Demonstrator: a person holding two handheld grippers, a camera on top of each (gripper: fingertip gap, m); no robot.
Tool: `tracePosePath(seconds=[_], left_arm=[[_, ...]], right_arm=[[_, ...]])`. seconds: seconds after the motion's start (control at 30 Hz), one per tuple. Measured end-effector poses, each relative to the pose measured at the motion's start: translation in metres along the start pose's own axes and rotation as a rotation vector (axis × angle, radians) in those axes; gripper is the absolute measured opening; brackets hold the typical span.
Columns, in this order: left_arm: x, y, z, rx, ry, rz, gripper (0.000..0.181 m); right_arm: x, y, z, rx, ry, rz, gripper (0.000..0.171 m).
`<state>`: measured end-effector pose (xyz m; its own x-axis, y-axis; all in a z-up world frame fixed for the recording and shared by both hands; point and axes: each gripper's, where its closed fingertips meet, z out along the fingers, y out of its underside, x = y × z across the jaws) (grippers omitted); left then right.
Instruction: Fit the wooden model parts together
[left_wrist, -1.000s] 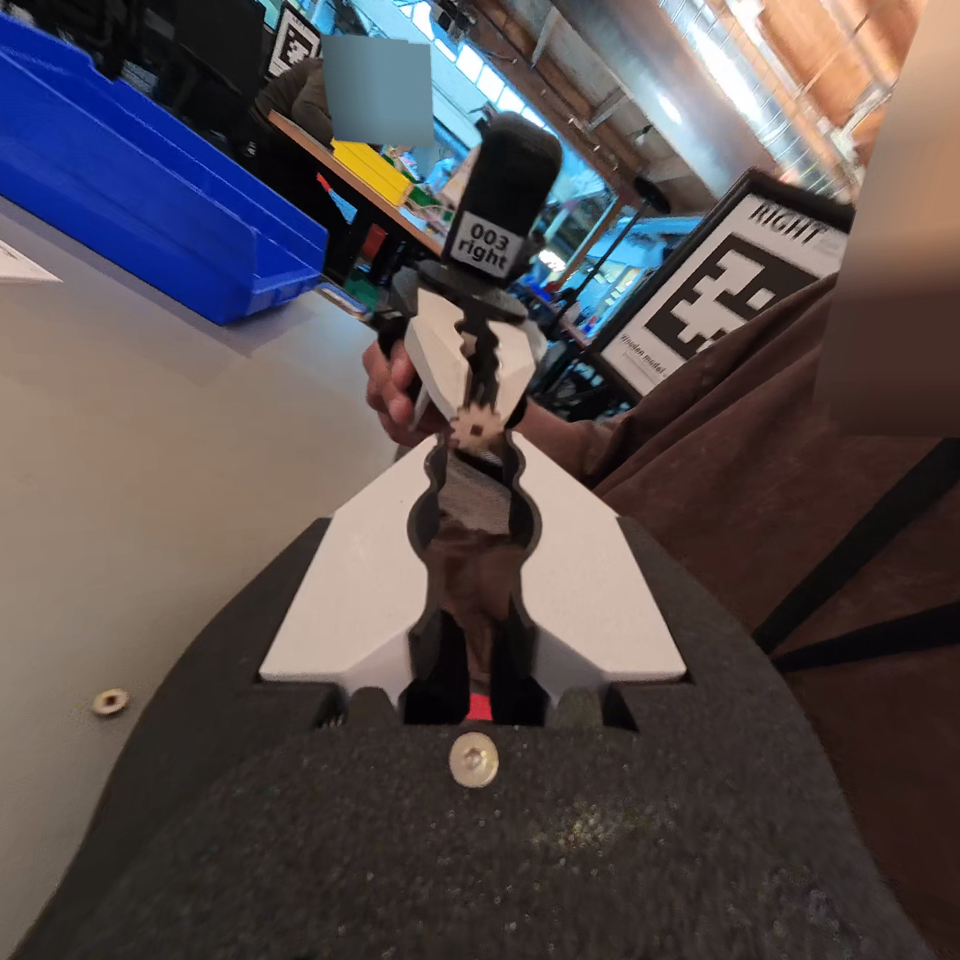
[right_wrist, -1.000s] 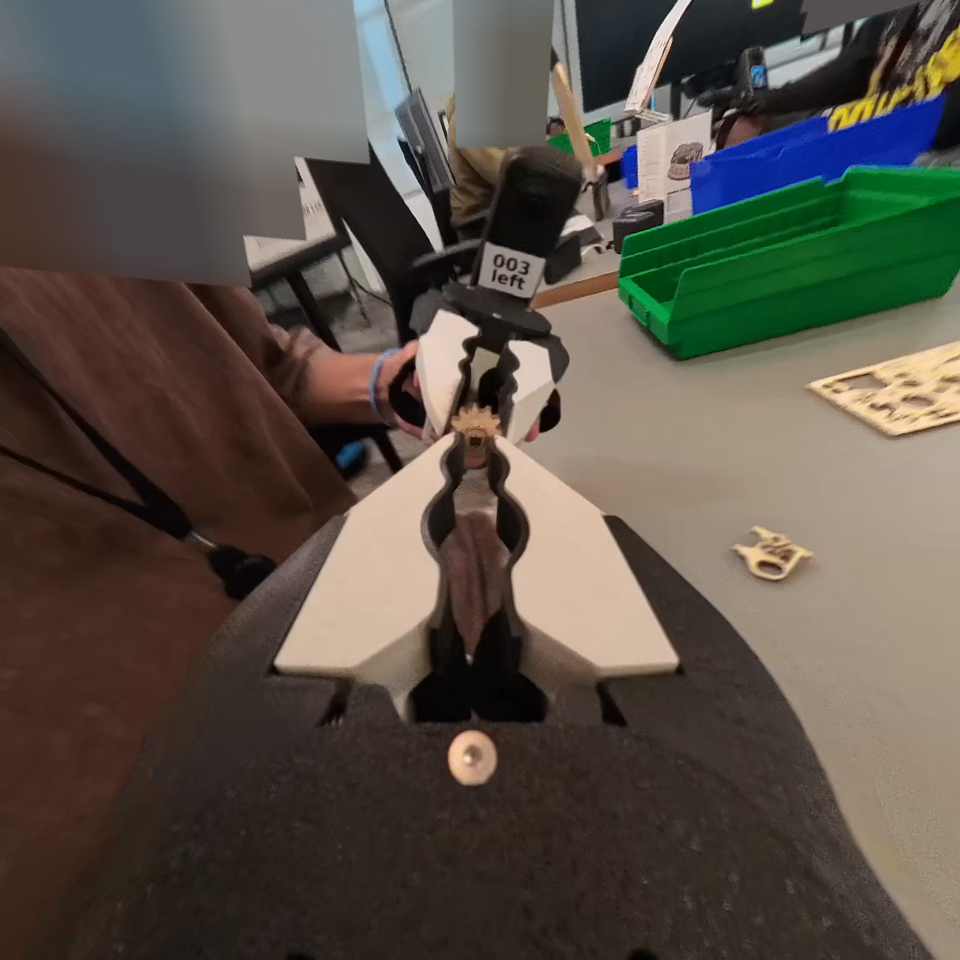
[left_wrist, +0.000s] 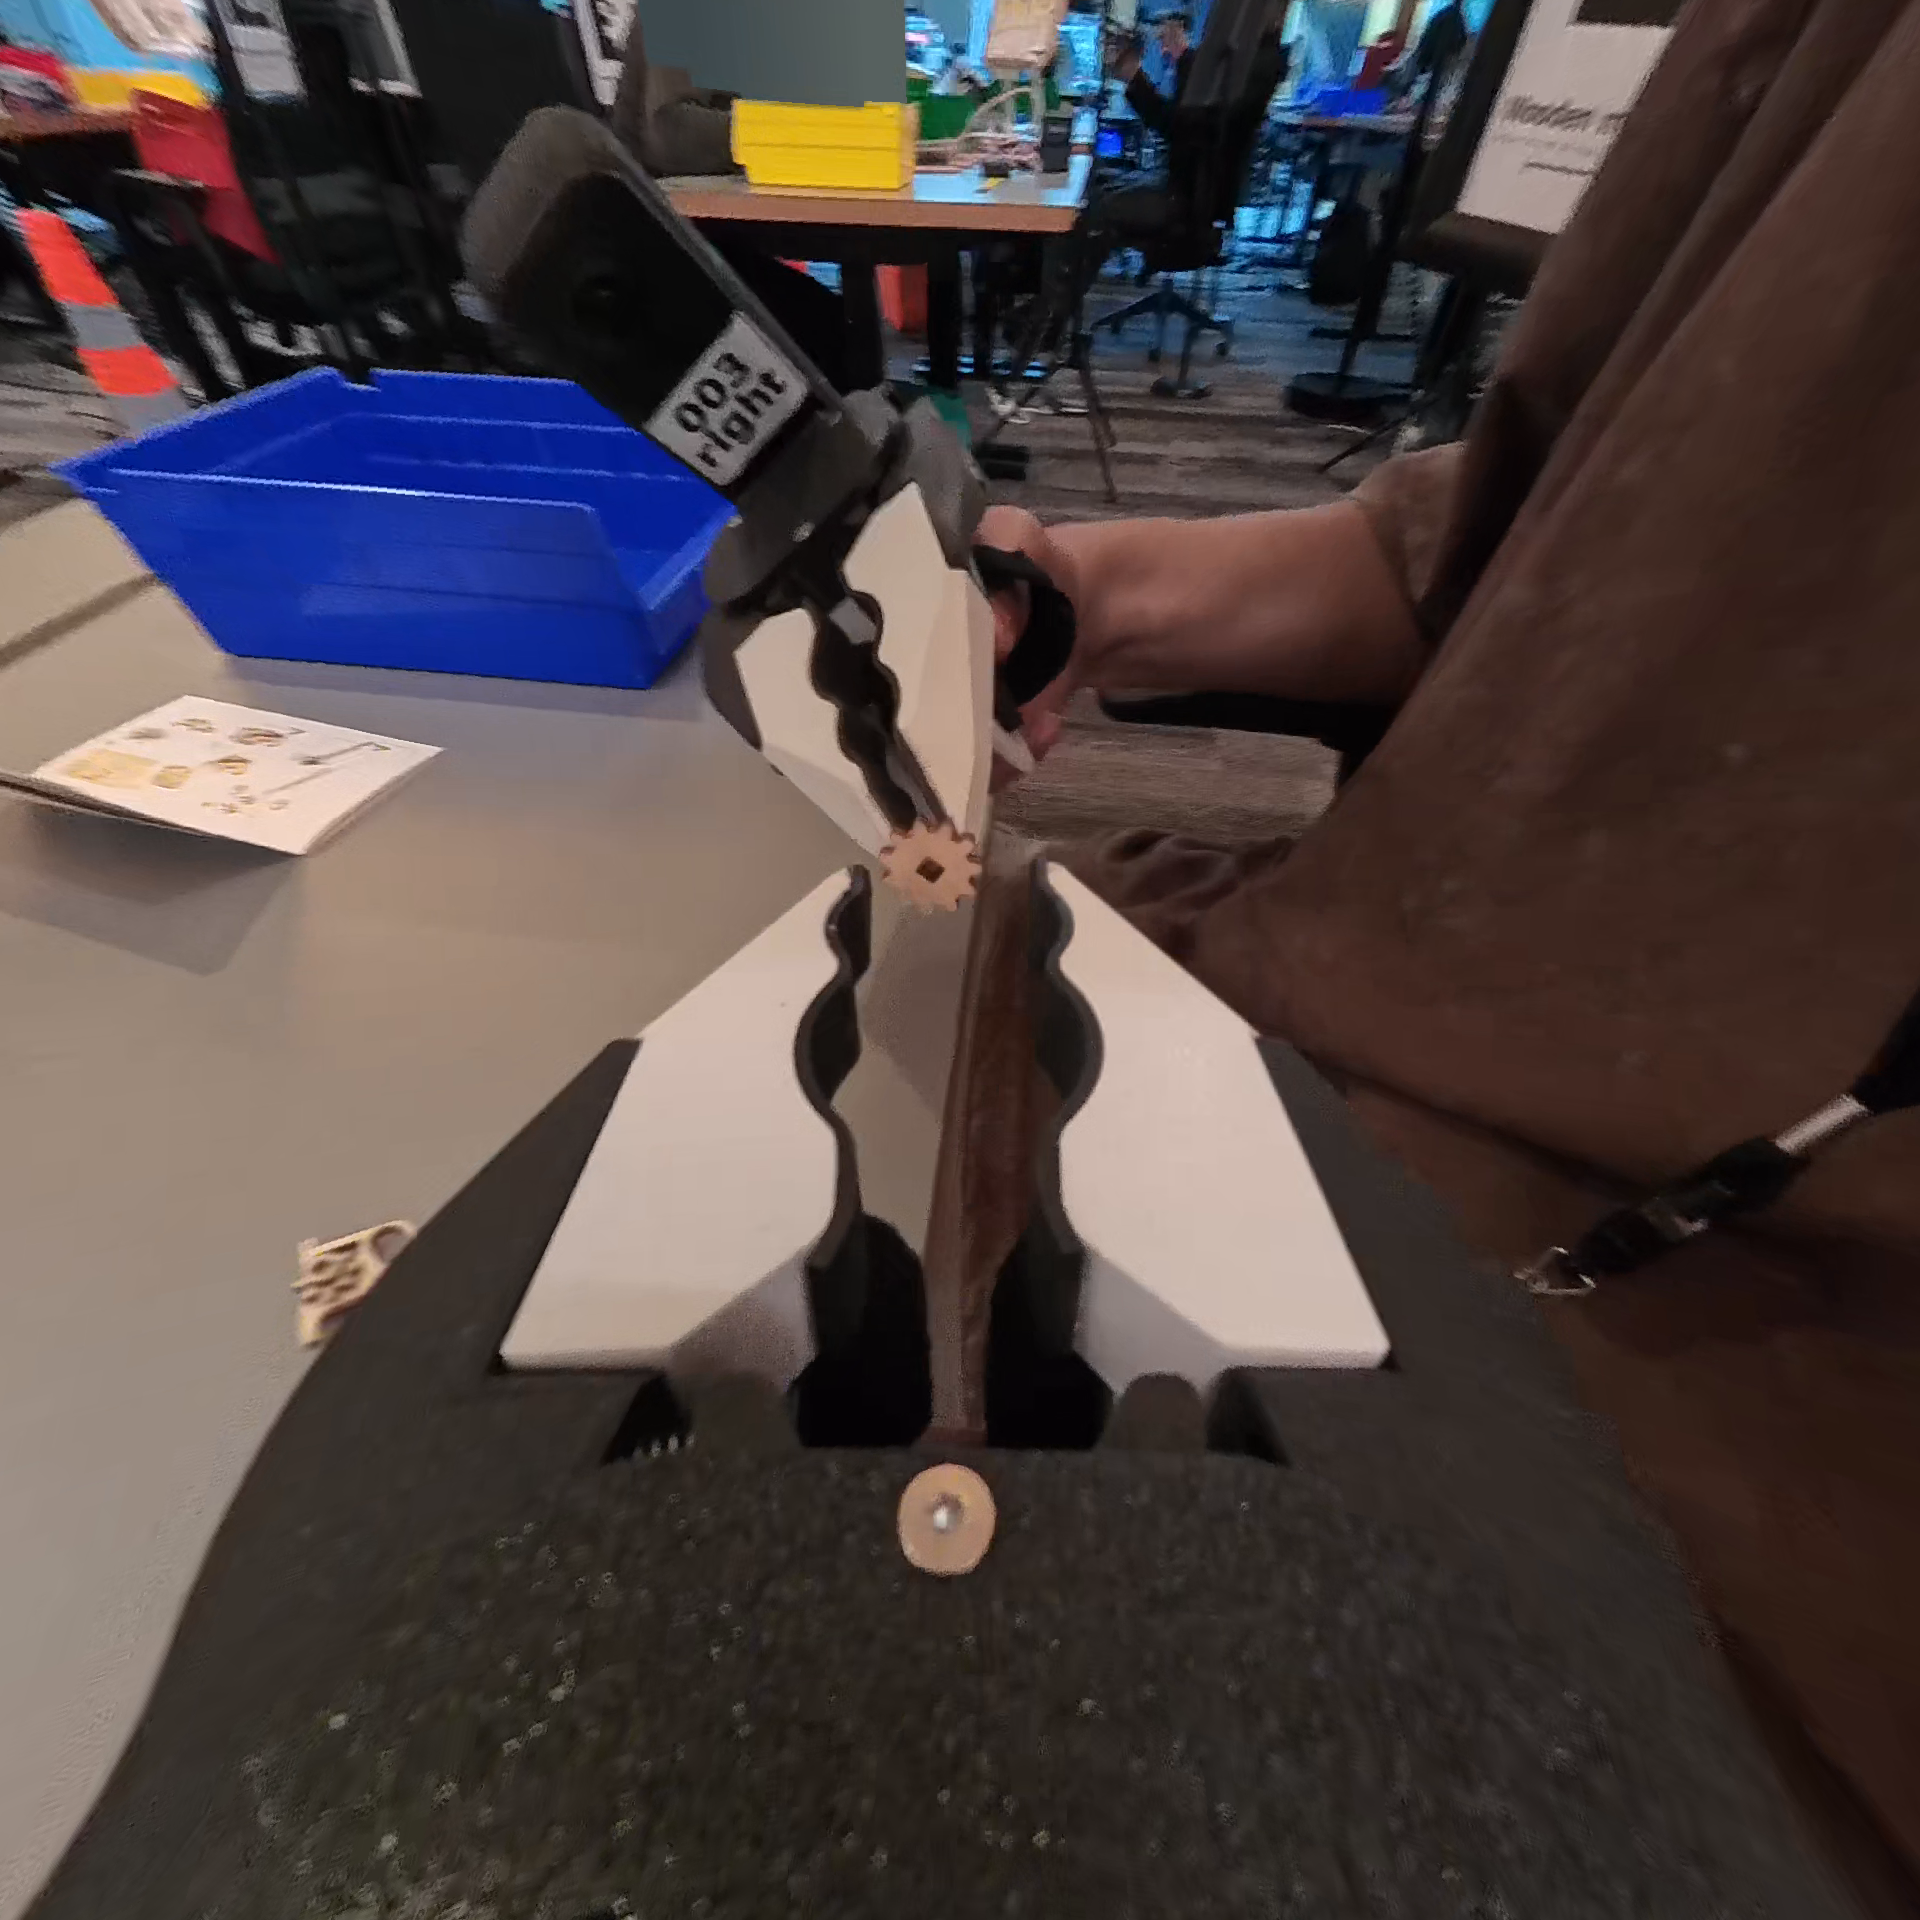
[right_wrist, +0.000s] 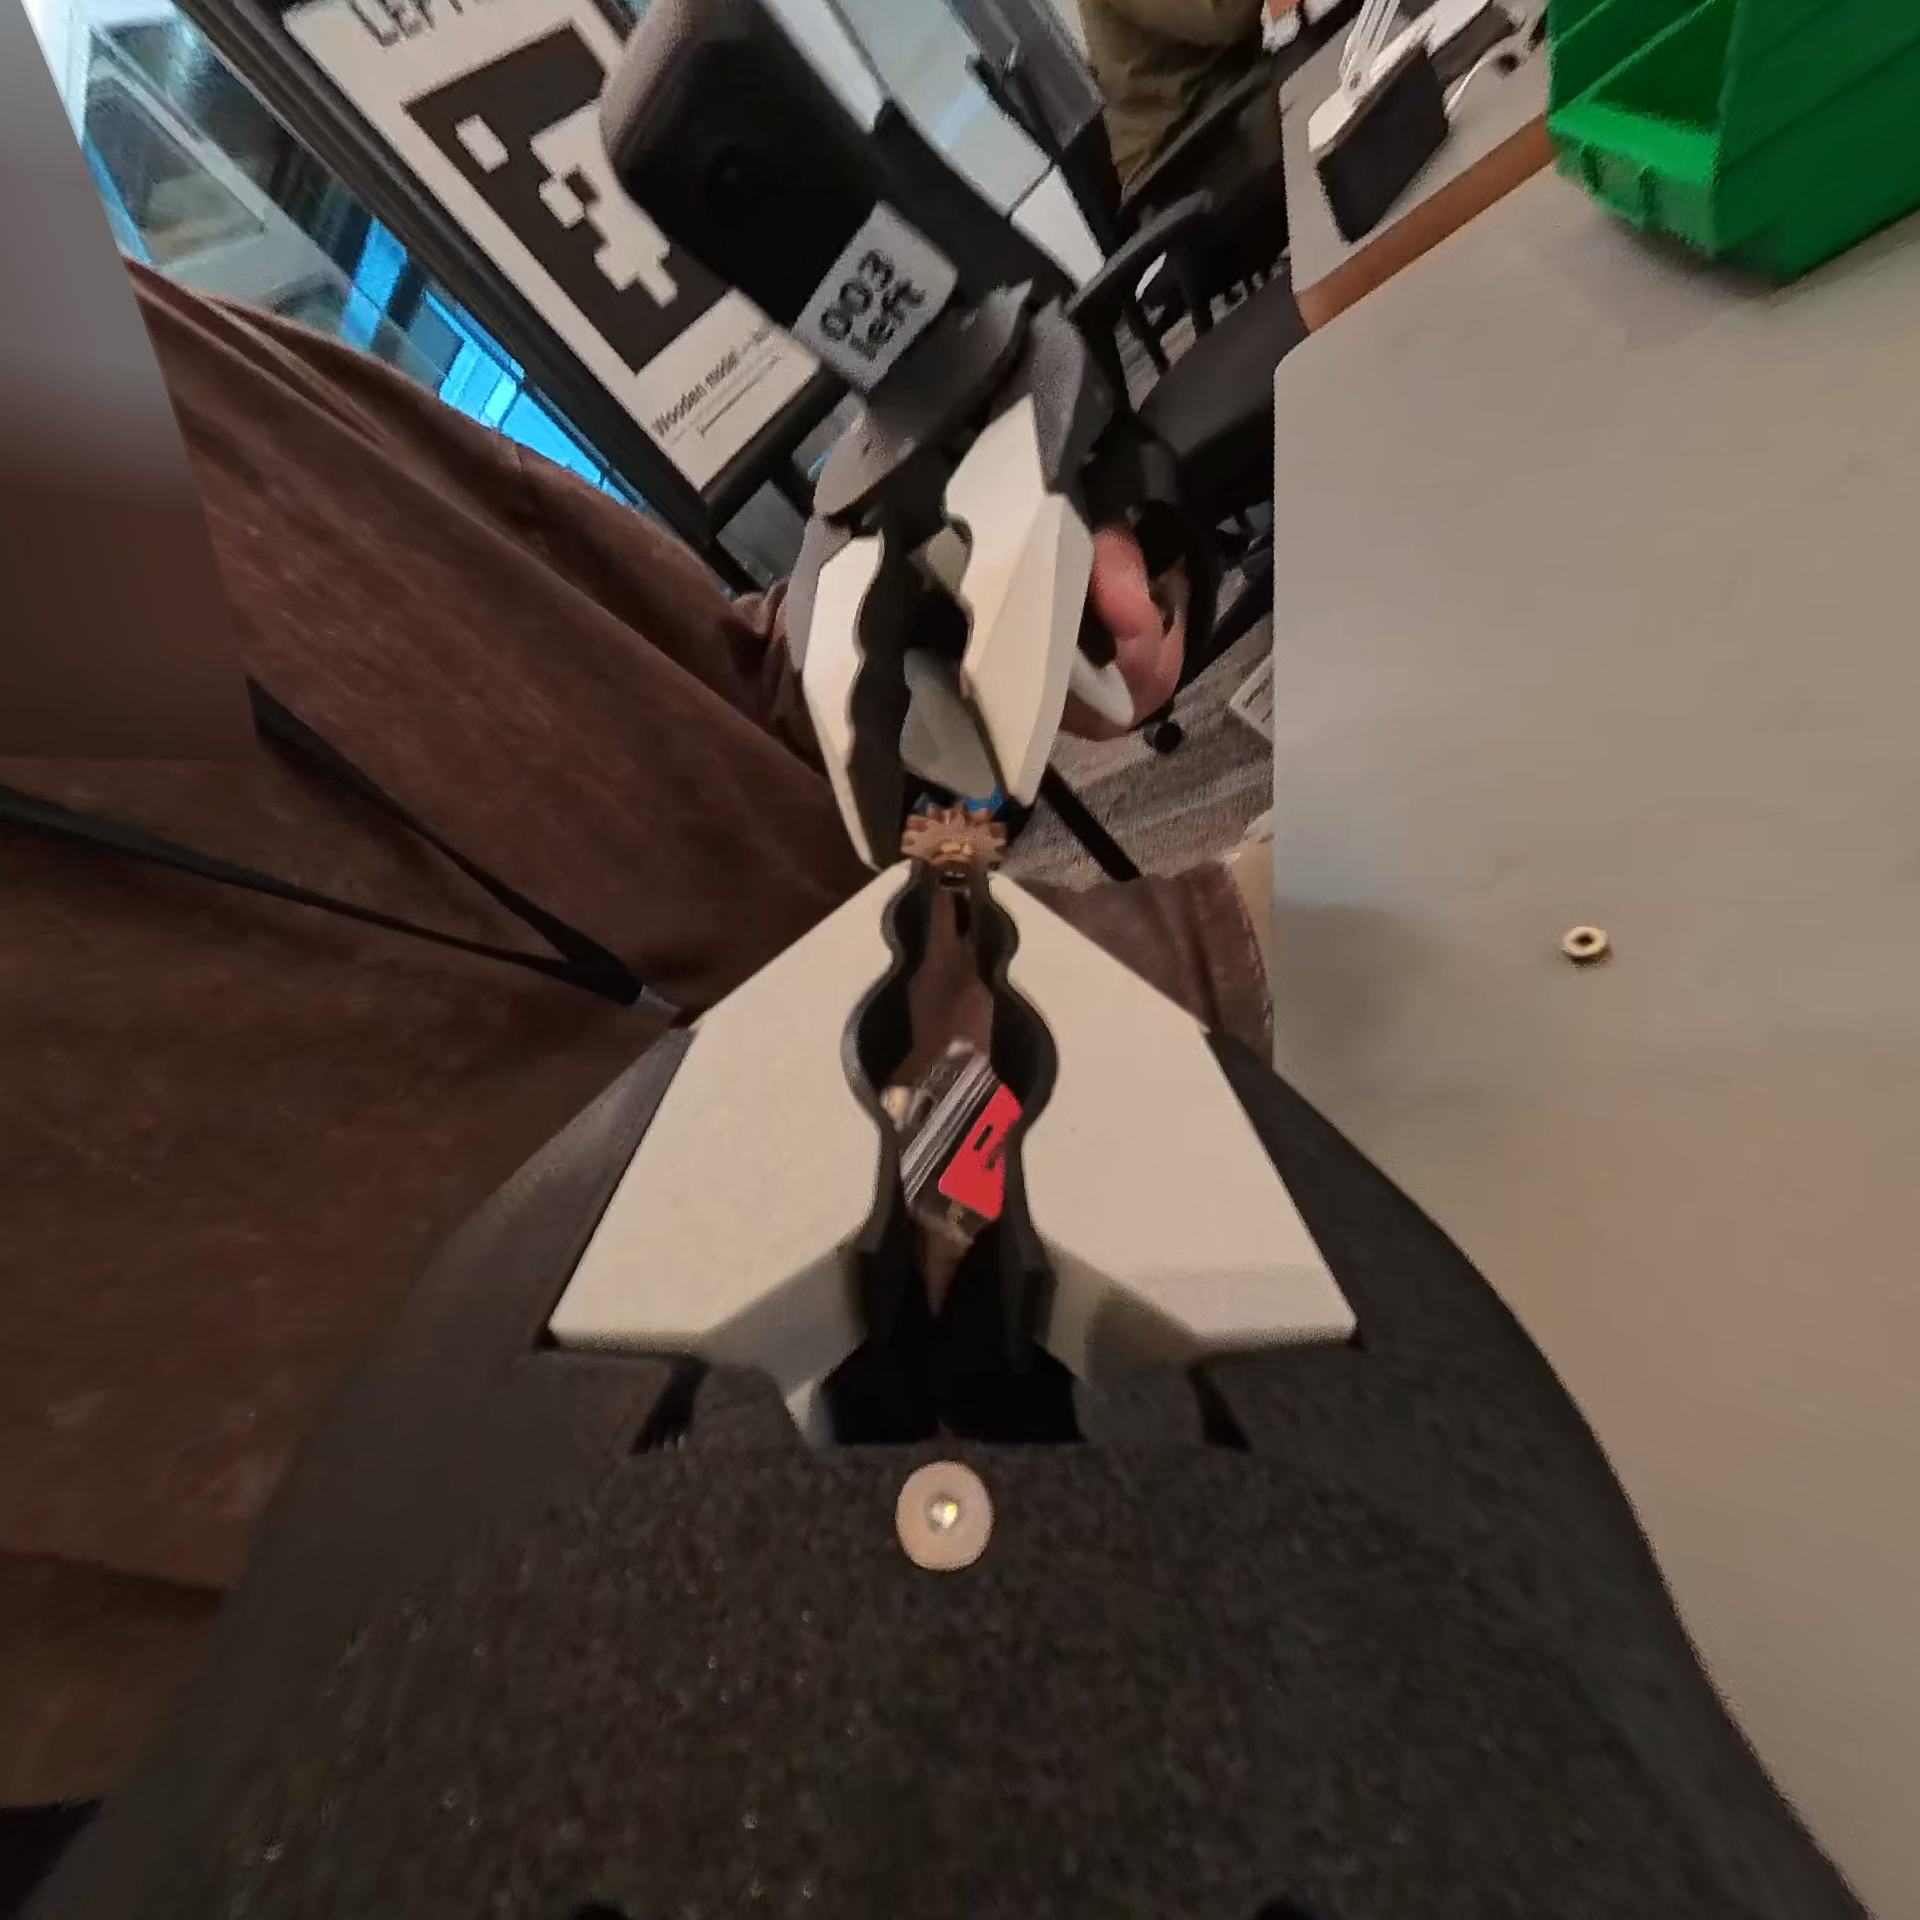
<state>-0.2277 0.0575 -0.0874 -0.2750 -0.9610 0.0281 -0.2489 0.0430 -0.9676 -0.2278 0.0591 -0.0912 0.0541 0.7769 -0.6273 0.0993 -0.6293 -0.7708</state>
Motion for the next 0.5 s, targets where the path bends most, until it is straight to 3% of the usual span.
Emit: tracePosePath(seconds=[0.23,0.5], left_arm=[[0.017,0.019,0.014,-0.106,0.060,0.048,0.029],[0.007,0.028,0.019,-0.168,-0.024,0.126,0.018]], right_arm=[[-0.003,0.022,0.006,-0.137,-0.018,0.015,0.007],[0.003,0.018,0.006,-0.108,-0.002,0.026,0.007]])
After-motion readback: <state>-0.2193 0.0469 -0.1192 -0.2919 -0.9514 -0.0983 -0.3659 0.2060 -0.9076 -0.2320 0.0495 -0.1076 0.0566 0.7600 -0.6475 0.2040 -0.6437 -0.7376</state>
